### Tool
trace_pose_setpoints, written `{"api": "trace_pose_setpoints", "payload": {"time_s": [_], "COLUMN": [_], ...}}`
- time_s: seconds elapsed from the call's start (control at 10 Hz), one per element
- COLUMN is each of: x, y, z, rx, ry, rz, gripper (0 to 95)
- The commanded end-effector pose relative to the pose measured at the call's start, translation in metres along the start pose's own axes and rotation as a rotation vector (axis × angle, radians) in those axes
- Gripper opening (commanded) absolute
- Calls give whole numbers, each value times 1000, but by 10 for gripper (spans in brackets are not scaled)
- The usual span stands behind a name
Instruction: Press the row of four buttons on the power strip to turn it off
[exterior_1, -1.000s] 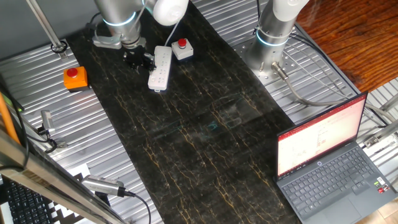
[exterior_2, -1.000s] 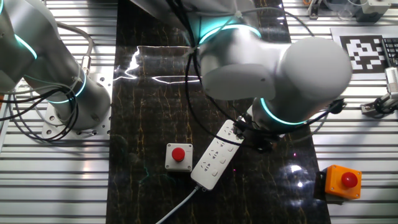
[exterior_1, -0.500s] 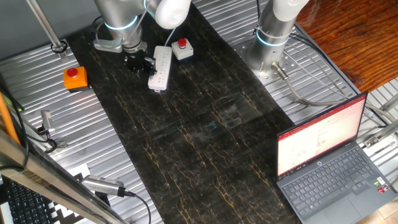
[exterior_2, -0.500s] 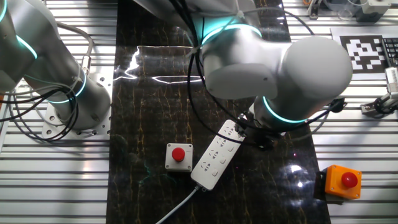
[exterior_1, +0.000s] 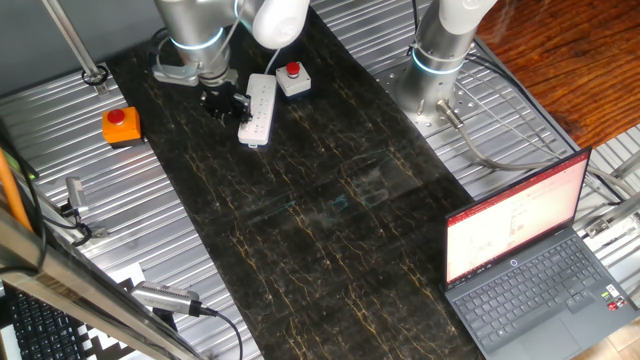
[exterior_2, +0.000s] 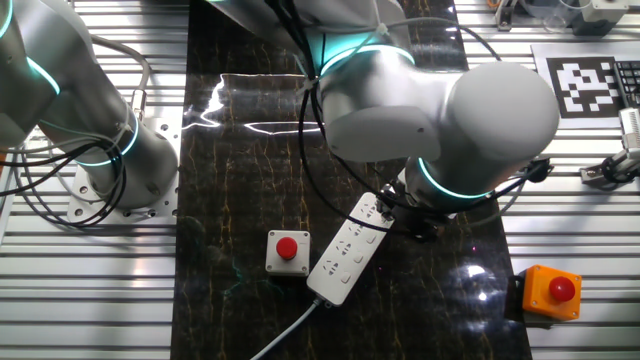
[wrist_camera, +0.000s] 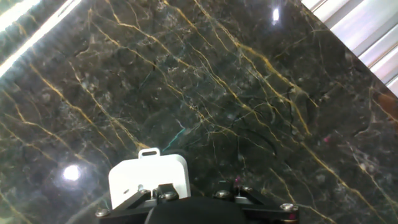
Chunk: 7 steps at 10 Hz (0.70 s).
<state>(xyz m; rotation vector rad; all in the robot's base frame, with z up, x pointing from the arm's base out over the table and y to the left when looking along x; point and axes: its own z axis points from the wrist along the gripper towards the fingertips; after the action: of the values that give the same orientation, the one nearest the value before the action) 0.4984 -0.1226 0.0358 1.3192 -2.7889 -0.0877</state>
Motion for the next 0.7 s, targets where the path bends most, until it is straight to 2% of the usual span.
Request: {"api": "trace_pose_setpoints", "payload": {"time_s": [0.1, 0.3, 0.7], "x": [1, 1, 1], "y": [-1, -2, -1], "z": [6, 10, 6], "rx": [4, -24, -31], "ry": [-1, -9, 2], "rz": [-6, 2, -9], "gripper": [380, 380, 380]}}
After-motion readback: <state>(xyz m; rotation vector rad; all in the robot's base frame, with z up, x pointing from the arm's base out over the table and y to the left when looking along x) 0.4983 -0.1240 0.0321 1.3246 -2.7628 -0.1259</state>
